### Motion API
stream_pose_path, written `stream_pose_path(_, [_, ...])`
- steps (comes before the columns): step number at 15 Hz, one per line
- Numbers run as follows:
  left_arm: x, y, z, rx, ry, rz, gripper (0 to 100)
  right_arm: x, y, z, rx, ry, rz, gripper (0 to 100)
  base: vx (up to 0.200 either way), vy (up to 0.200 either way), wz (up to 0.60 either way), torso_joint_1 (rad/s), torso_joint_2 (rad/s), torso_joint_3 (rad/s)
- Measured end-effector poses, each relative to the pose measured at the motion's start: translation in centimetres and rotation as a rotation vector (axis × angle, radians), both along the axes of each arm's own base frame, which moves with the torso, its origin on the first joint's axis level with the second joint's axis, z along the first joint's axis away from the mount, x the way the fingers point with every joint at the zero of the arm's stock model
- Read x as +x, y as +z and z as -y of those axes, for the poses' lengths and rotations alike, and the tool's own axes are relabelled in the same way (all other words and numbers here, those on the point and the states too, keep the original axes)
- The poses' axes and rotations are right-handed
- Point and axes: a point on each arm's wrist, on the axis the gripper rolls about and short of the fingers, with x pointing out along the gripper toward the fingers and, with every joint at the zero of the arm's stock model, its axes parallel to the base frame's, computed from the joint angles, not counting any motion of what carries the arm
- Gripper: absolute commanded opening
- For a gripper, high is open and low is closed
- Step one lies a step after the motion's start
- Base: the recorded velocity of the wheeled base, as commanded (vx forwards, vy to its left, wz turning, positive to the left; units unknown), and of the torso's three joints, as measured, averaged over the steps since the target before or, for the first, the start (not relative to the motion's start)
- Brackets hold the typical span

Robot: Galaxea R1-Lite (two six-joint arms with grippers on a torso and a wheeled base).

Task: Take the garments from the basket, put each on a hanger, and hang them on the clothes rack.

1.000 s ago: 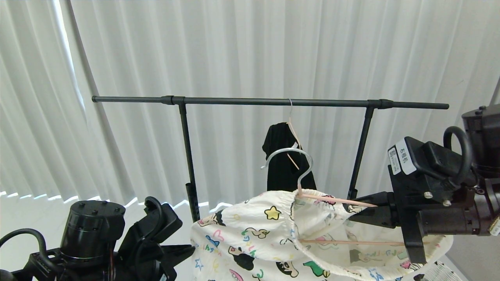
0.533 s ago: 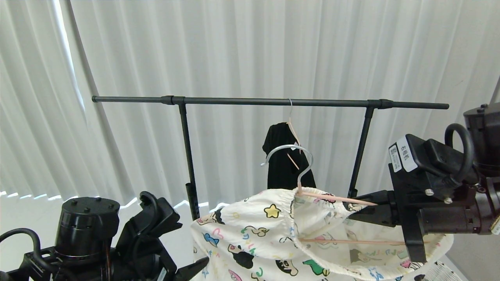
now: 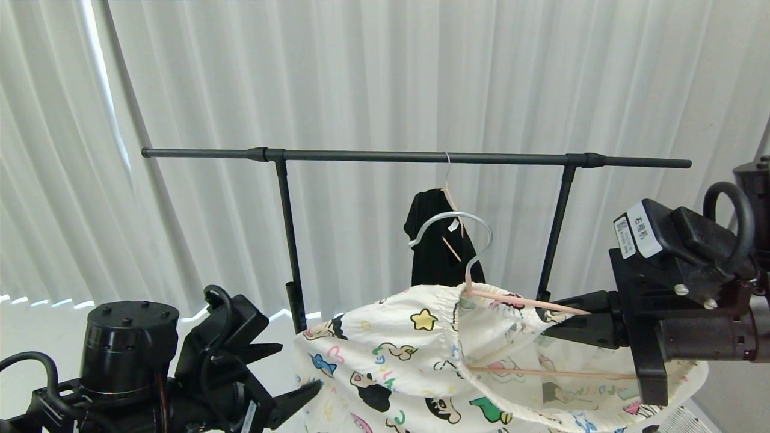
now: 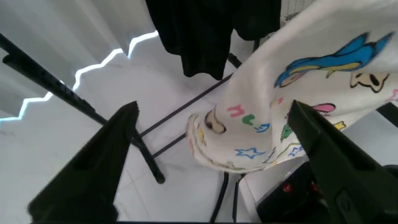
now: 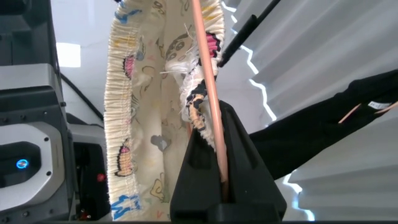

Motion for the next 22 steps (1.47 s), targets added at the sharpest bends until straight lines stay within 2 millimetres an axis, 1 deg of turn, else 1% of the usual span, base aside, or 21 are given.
stream_pose_path(5, [0.4,0.0,-0.1,-0.004,0.01,0.006,0,-0.3,0.3,0.2,0.01,-0.002,0.009,0,0.0,0.0,0.0,0.0,0.0,0.0])
stream_pose_path(7, [0.6,-0.2,-0.5,-0.002,0.03,-0.002,0,-0.2,0.3,0.3,0.011,-0.01,0.007,0,0.0,0.0,0.0,0.0,0.0,0.0])
stream_pose_path(8, [0.8,-0.3,-0.8,0.001,0.048,-0.007,0,-0.2,0.3,0.4,0.011,-0.013,0.007,0,0.0,0.0,0.0,0.0,0.0,0.0])
stream_pose_path(11, [1.6,-0.8,-2.8,0.009,0.157,-0.027,0,-0.1,0.3,0.4,0.013,-0.018,0.006,0,0.0,0.0,0.0,0.0,0.0,0.0])
stream_pose_path(12, [1.7,-0.9,-3.1,0.012,0.175,-0.033,0,-0.1,0.4,0.4,0.021,-0.026,-0.004,0,0.0,0.0,0.0,0.0,0.0,0.0])
stream_pose_path(15, [1.4,-1.0,-3.0,0.016,0.169,-0.039,0,0.3,0.9,0.1,0.09,-0.062,-0.019,0,0.0,0.0,0.0,0.0,0.0,0.0])
stream_pose_path(17, [1.0,-1.1,-2.4,0.02,0.133,-0.037,0,0.7,1.4,-0.1,0.151,-0.141,-0.044,0,0.0,0.0,0.0,0.0,0.0,0.0])
stream_pose_path(19, [1.1,-0.6,-2.0,0.005,0.116,0.011,0,0.8,1.5,-0.3,0.182,-0.172,-0.065,0,0.0,0.0,0.0,0.0,0.0,0.0])
stream_pose_path(20, [1.3,-0.4,-1.9,-0.002,0.111,0.031,100,0.9,1.5,-0.3,0.185,-0.175,-0.069,0,0.0,0.0,0.0,0.0,0.0,0.0])
stream_pose_path(22, [1.3,-0.3,-1.8,-0.004,0.108,0.037,100,0.9,1.5,-0.4,0.186,-0.177,-0.07,0,0.0,0.0,0.0,0.0,0.0,0.0])
